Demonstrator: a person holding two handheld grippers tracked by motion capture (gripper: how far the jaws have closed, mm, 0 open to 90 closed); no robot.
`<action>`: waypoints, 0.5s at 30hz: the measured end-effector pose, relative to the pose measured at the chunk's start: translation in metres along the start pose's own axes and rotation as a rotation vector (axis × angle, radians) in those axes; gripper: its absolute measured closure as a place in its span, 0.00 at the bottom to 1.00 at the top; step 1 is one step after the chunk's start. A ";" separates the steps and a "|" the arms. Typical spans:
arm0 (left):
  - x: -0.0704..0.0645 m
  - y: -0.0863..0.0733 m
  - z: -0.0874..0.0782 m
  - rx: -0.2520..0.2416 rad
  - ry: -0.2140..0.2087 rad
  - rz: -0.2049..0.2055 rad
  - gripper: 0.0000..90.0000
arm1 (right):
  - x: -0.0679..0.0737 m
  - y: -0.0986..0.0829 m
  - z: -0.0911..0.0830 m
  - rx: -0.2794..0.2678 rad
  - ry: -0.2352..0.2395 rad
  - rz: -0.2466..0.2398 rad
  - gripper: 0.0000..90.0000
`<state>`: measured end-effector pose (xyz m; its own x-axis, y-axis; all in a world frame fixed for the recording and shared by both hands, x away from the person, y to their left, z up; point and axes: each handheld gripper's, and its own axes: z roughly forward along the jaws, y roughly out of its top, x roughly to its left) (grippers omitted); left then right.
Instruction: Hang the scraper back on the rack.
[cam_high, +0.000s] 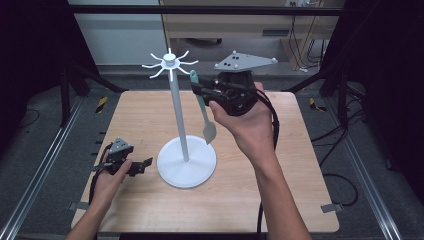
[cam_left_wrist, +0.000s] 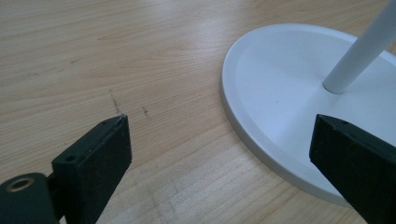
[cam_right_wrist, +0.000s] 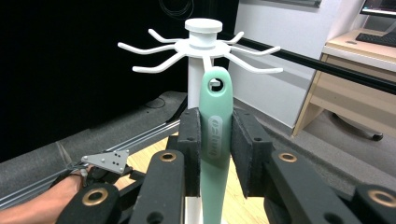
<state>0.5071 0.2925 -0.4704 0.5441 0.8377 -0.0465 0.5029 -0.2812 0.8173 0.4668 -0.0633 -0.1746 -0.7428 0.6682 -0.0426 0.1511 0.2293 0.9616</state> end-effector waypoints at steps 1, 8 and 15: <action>0.000 0.000 0.000 0.000 0.000 -0.001 0.06 | 0.000 0.000 0.000 -0.001 0.001 0.001 0.83; 0.000 0.000 0.000 0.000 0.001 0.000 0.06 | 0.000 0.001 0.003 0.007 0.004 0.004 0.83; 0.000 0.000 0.000 0.000 0.000 -0.002 0.06 | 0.000 0.001 0.007 0.012 0.007 0.007 0.83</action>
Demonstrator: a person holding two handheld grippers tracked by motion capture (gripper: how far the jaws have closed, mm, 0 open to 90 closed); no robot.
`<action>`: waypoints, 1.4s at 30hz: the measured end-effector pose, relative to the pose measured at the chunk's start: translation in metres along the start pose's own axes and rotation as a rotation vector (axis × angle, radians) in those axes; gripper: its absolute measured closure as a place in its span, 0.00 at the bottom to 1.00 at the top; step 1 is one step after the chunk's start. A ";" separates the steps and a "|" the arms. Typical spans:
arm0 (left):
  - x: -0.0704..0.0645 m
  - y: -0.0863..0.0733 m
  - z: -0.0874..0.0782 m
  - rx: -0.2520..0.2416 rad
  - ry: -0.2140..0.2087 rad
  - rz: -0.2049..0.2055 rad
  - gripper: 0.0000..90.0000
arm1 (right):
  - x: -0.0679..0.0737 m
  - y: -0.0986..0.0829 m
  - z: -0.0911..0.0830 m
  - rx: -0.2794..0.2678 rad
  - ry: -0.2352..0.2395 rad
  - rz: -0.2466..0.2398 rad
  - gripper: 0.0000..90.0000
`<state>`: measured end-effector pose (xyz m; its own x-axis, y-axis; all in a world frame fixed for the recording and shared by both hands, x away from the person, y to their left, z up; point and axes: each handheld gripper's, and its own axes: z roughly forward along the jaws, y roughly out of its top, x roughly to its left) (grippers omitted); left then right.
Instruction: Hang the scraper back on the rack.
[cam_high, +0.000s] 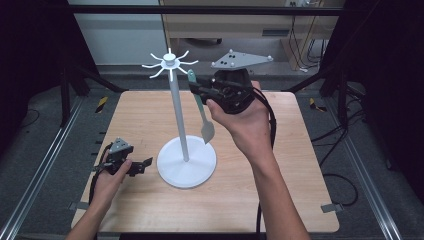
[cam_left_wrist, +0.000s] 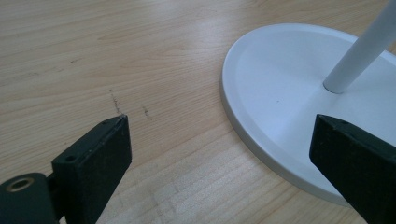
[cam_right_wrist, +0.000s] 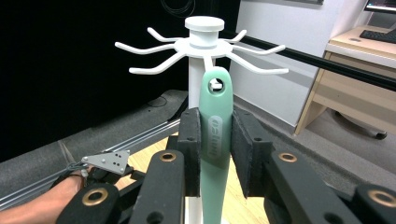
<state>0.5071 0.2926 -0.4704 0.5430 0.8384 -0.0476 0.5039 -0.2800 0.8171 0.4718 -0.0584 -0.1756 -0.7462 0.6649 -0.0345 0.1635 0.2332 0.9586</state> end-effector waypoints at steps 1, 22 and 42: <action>0.000 0.000 0.000 0.000 0.000 0.001 0.06 | 0.000 0.000 0.000 0.000 0.000 0.000 0.83; 0.000 0.000 0.000 0.003 0.000 0.001 0.06 | 0.001 -0.001 0.008 0.010 0.002 0.002 0.83; 0.000 0.000 0.001 0.010 -0.001 0.002 0.06 | 0.003 -0.001 0.010 0.012 -0.019 -0.009 0.82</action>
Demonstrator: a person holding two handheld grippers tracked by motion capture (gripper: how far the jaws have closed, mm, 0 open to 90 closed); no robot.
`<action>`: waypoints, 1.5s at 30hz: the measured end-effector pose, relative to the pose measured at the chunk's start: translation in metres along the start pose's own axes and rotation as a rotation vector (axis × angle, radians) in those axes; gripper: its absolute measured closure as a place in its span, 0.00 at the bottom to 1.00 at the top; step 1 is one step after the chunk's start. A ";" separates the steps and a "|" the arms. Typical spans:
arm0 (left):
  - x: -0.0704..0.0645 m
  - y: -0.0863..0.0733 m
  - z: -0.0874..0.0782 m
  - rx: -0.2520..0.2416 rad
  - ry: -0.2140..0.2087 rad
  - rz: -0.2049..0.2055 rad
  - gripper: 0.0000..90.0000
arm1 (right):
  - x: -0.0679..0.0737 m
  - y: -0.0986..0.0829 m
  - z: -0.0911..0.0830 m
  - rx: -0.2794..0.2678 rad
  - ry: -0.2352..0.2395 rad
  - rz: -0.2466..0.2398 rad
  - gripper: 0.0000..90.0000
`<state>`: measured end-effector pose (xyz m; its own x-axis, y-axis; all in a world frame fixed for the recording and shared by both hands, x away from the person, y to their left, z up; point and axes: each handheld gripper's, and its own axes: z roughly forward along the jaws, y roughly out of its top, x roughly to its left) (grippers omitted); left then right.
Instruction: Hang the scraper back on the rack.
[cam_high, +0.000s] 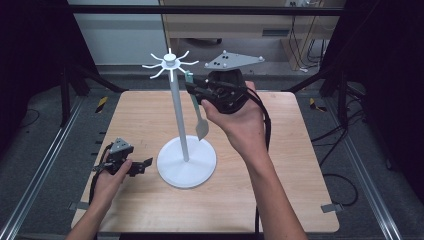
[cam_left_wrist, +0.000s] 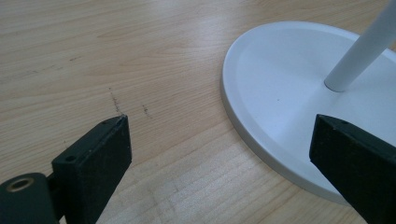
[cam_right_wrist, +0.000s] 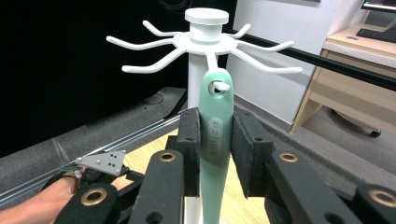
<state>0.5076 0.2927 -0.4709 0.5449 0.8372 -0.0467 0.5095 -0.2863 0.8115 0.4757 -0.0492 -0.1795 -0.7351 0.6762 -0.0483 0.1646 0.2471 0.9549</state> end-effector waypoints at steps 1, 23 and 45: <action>0.000 0.000 0.000 0.000 0.000 -0.001 0.06 | 0.000 0.000 0.000 0.000 -0.001 0.000 0.82; 0.001 0.000 0.000 0.002 0.003 0.003 0.06 | -0.007 -0.007 -0.014 -0.012 -0.004 0.014 0.79; 0.000 0.000 0.000 0.002 0.003 0.002 0.06 | -0.036 -0.048 -0.035 0.057 -0.177 0.053 0.67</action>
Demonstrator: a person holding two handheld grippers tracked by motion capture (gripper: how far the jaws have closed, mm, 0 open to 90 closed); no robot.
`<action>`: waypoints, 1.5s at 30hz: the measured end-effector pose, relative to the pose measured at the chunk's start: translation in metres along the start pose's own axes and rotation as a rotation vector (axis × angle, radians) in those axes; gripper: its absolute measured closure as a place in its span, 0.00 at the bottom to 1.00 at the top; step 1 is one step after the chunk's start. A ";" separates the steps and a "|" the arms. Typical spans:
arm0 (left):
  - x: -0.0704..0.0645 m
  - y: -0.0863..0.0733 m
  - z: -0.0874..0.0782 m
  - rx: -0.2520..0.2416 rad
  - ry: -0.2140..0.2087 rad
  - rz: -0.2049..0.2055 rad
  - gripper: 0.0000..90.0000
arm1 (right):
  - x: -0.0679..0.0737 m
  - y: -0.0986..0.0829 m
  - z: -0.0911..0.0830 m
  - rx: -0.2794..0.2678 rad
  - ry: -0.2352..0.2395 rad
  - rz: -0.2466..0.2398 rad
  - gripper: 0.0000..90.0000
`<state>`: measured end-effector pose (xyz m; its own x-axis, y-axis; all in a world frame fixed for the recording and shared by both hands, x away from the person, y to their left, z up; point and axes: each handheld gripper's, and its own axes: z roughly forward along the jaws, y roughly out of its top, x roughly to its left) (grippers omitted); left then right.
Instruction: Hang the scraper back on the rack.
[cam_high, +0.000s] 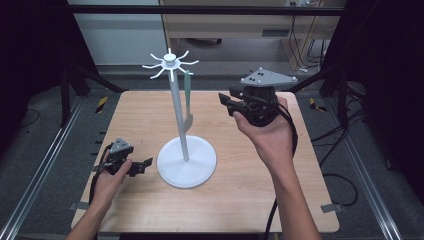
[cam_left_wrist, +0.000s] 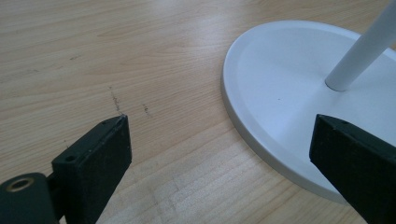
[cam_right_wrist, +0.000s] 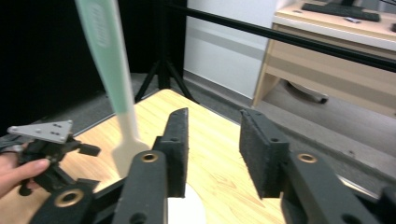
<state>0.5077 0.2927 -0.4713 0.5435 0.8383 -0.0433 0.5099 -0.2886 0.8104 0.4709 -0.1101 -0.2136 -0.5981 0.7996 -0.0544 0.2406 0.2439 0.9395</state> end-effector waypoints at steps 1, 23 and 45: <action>0.000 0.000 0.000 -0.001 0.000 0.000 0.06 | -0.002 -0.002 0.000 0.001 -0.010 0.000 0.65; -0.001 0.000 0.000 0.000 0.001 -0.002 0.06 | -0.029 -0.054 -0.007 0.053 -0.165 0.042 0.19; -0.001 -0.001 0.000 0.003 0.001 0.002 0.06 | -0.046 -0.127 -0.012 0.118 -0.220 0.104 0.09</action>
<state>0.5067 0.2918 -0.4717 0.5436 0.8384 -0.0410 0.5107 -0.2916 0.8088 0.4583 -0.1842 -0.3266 -0.3884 0.9204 -0.0443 0.3870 0.2066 0.8986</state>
